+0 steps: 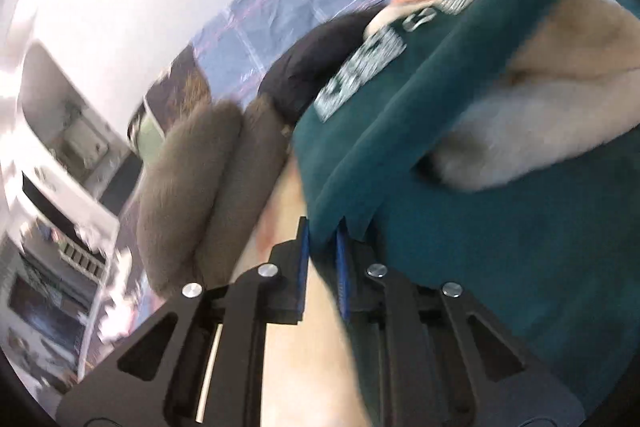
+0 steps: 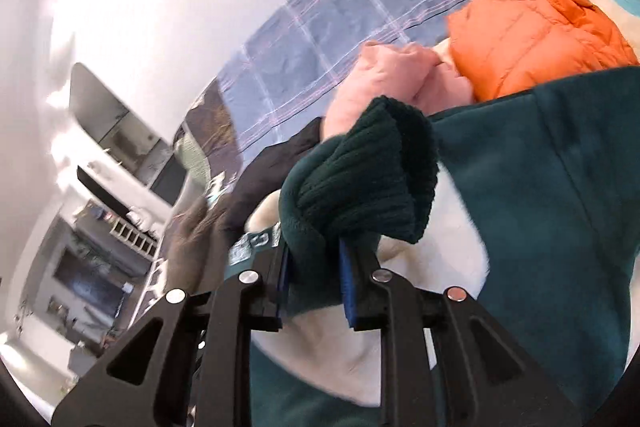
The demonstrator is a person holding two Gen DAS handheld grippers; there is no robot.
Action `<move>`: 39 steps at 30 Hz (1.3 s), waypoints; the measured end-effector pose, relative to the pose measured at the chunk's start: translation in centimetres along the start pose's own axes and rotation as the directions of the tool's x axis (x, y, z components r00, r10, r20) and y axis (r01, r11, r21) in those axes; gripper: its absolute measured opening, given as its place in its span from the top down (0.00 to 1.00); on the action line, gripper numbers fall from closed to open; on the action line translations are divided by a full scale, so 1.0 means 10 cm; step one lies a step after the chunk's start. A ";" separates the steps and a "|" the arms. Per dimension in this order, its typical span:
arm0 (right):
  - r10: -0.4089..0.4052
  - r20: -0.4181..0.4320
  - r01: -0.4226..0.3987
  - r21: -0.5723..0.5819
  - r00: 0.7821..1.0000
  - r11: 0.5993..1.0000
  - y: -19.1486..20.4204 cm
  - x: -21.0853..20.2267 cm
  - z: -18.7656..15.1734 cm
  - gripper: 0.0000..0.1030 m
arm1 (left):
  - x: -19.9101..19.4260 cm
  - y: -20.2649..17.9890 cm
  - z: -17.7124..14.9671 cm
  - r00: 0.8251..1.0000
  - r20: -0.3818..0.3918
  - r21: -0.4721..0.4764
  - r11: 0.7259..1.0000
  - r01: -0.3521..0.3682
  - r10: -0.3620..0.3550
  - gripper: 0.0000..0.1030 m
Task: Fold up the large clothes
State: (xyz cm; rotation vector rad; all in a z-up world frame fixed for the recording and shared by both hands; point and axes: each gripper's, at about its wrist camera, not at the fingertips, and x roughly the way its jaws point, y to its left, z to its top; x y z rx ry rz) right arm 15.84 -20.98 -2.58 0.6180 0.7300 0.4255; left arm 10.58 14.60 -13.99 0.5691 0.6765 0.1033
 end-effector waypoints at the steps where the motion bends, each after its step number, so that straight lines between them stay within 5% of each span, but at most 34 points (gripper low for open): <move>1: -0.058 -0.047 0.057 -0.032 0.997 0.998 -0.06 0.08 -0.12 0.77 | 0.03 0.05 -0.08 1.000 -0.014 -0.023 0.999 0.024 -0.024 0.88; 4: -0.281 -0.109 0.271 -0.101 0.953 0.957 -0.31 0.33 -0.38 0.69 | -0.01 0.08 -0.22 0.994 0.015 -0.052 0.992 0.111 -0.111 0.85; 5: -0.285 -0.129 0.279 -0.061 0.950 0.958 -0.44 0.36 -0.45 0.66 | -0.06 0.10 -0.23 0.989 0.021 -0.069 0.987 0.145 -0.144 0.82; 7: -0.270 -0.133 0.275 0.024 0.954 0.961 -0.54 0.28 -0.46 0.41 | -0.14 0.19 -0.21 0.979 0.023 -0.107 0.973 0.203 -0.202 0.79; 8: -0.268 -0.123 0.275 0.039 0.956 0.961 -0.52 0.20 -0.43 0.40 | -0.16 0.23 -0.19 0.975 0.033 -0.123 0.967 0.223 -0.221 0.79; 13: -0.324 0.065 0.329 -0.084 0.944 0.941 -0.12 -0.16 -0.31 0.40 | -0.51 0.57 0.07 0.910 0.206 -0.268 0.873 0.407 -0.361 0.74; 15: -0.279 0.122 0.295 -0.138 0.952 0.946 0.05 -0.21 -0.26 0.43 | -0.53 0.52 0.27 0.882 0.254 -0.293 0.837 0.462 -0.398 0.67; 17: -0.209 0.102 0.224 -0.177 0.973 0.958 0.17 -0.11 -0.25 0.48 | -0.49 0.34 0.51 0.878 0.259 -0.289 0.836 0.467 -0.402 0.33; 19: -0.185 0.025 0.187 -0.179 0.982 0.966 0.15 0.12 -0.29 0.52 | -0.33 0.10 0.74 0.869 0.243 -0.285 0.825 0.489 -0.431 0.27; 21: -0.281 -0.026 0.274 -0.154 0.959 0.949 -0.03 0.43 -0.34 0.58 | -0.08 -0.15 0.88 0.849 0.180 -0.286 0.799 0.528 -0.497 0.26; 22: -0.358 -0.056 0.348 -0.140 0.932 0.927 -0.21 0.59 -0.40 0.66 | 0.03 -0.25 0.88 0.852 0.141 -0.290 0.802 0.522 -0.504 0.26; 23: -0.369 -0.063 0.359 -0.129 0.927 0.924 -0.35 0.67 -0.45 0.70 | 0.24 -0.43 0.84 0.859 0.066 -0.300 0.811 0.502 -0.507 0.24; 31: -0.321 -0.082 0.307 -0.148 0.944 0.940 -0.40 0.77 -0.41 0.69 | 0.37 -0.55 0.67 0.861 0.099 -0.302 0.810 0.503 -0.498 0.21; 35: -0.242 -0.120 0.232 -0.091 0.963 0.969 -0.45 0.49 -0.30 0.69 | 0.36 -0.57 0.66 0.866 0.095 -0.301 0.815 0.496 -0.492 0.19; 37: -0.232 -0.057 0.231 -0.023 0.971 0.973 -0.52 0.15 -0.15 0.66 | 0.37 -0.55 0.66 0.869 0.091 -0.304 0.817 0.489 -0.486 0.18; 39: -0.326 0.057 0.327 0.002 0.944 0.945 -0.64 -0.22 0.04 0.59 | 0.36 -0.55 0.67 0.871 0.088 -0.305 0.820 0.485 -0.483 0.17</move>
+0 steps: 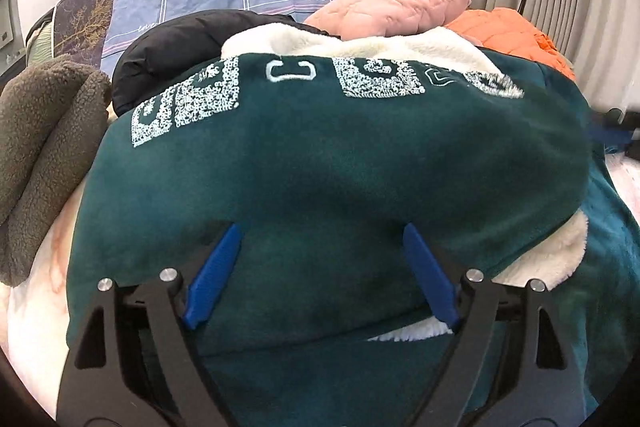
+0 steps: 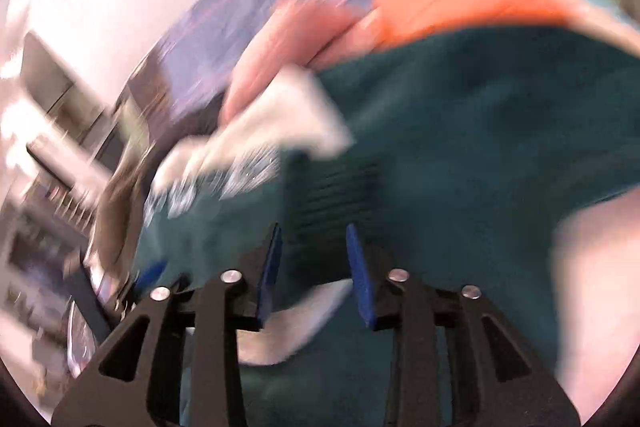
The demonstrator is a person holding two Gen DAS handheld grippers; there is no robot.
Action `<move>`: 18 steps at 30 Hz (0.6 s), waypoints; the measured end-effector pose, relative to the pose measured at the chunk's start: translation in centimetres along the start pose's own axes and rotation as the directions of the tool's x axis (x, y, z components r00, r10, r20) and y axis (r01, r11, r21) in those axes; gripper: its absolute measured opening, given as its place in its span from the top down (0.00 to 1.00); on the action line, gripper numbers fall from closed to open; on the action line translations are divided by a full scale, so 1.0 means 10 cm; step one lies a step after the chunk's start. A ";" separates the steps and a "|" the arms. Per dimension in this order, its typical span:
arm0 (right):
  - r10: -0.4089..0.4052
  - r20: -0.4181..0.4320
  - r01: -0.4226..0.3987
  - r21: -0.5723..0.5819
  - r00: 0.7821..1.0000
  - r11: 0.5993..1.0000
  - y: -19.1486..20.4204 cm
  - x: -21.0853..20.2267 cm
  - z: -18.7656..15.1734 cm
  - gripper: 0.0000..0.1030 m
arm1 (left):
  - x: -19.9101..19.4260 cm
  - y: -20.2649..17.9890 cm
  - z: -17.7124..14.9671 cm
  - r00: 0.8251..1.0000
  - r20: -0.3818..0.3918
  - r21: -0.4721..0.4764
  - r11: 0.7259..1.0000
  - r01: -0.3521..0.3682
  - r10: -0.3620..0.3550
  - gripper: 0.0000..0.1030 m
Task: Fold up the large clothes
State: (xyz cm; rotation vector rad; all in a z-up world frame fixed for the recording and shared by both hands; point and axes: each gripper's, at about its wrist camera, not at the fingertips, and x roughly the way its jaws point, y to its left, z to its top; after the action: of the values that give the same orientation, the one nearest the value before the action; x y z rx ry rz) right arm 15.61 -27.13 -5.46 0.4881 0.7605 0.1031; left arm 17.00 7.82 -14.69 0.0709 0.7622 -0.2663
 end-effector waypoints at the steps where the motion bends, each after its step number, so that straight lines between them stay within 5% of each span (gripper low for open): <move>1: -0.076 0.069 0.075 0.024 0.995 0.997 -0.19 -0.17 0.15 0.49 | 0.00 0.00 0.01 1.000 0.000 0.000 1.000 -0.001 0.001 0.17; 3: -0.230 0.151 0.209 0.143 0.961 0.967 -0.72 -0.46 0.42 0.41 | 0.00 0.00 0.01 1.000 0.002 0.001 1.000 -0.002 0.002 0.17; 5: -0.303 0.152 0.252 0.285 0.941 0.925 -1.25 -0.62 0.56 0.41 | 0.00 0.00 0.00 1.000 0.004 0.001 1.000 -0.006 0.006 0.16; 10: -0.461 0.046 0.342 0.605 0.886 0.719 -2.64 -0.85 0.57 0.25 | 0.00 0.02 -0.01 1.000 0.001 -0.007 1.000 -0.021 0.021 0.11; 16: -0.359 0.096 0.193 0.700 0.929 0.687 -3.25 -0.78 0.59 0.12 | 0.01 0.05 -0.01 1.000 -0.003 -0.022 0.999 -0.025 0.024 0.07; 18: -0.354 0.127 0.160 0.718 0.927 0.678 -3.38 -0.75 0.62 0.11 | 0.01 0.05 -0.01 1.000 -0.003 -0.025 0.999 -0.025 0.025 0.07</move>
State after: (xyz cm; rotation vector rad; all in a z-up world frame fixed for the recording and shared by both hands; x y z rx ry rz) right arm 11.55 -61.38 -12.44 1.0922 0.5818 -0.5414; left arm 17.15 8.29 -14.86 0.0571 0.7669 -0.2329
